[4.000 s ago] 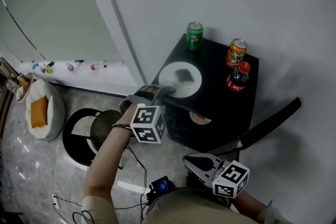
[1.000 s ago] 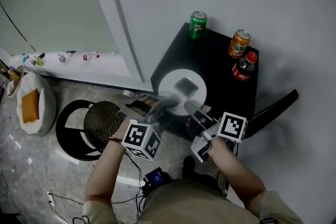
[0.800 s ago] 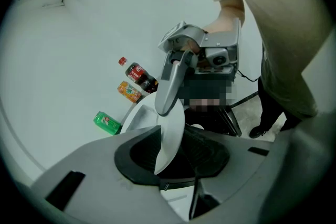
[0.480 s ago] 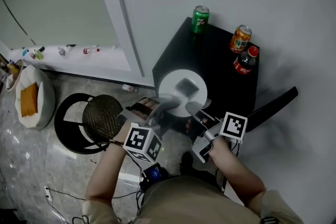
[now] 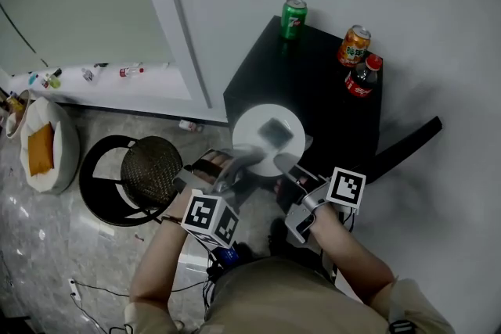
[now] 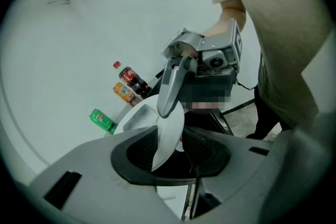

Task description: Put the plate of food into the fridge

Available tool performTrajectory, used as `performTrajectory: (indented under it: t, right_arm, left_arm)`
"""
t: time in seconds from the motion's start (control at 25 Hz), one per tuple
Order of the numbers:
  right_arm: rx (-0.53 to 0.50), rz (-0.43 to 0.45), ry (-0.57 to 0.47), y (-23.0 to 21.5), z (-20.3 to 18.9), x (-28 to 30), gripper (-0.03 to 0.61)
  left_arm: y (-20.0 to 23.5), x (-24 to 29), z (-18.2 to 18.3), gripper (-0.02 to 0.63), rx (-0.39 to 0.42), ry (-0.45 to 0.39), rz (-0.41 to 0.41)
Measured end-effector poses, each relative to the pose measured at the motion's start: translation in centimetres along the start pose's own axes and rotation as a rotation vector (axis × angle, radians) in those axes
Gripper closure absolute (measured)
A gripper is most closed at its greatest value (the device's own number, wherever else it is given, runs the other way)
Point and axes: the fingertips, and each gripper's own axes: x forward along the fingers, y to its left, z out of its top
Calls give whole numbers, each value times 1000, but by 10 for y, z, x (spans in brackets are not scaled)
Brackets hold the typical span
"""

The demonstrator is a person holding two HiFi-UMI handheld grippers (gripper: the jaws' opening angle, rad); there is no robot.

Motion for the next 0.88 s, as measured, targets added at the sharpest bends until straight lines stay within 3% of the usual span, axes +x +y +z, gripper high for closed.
performTrajectory:
  t: [0.72,0.88]
  right_arm:
    - [102,-55,-23,-35,-44,-24,549]
    - [100,-78,-35,-42,-55,-30,549]
  left_arm:
    - [-44,-35,-20,460,-219,-20,10]
    - [-52,-51,-26,460,-317,-55,28]
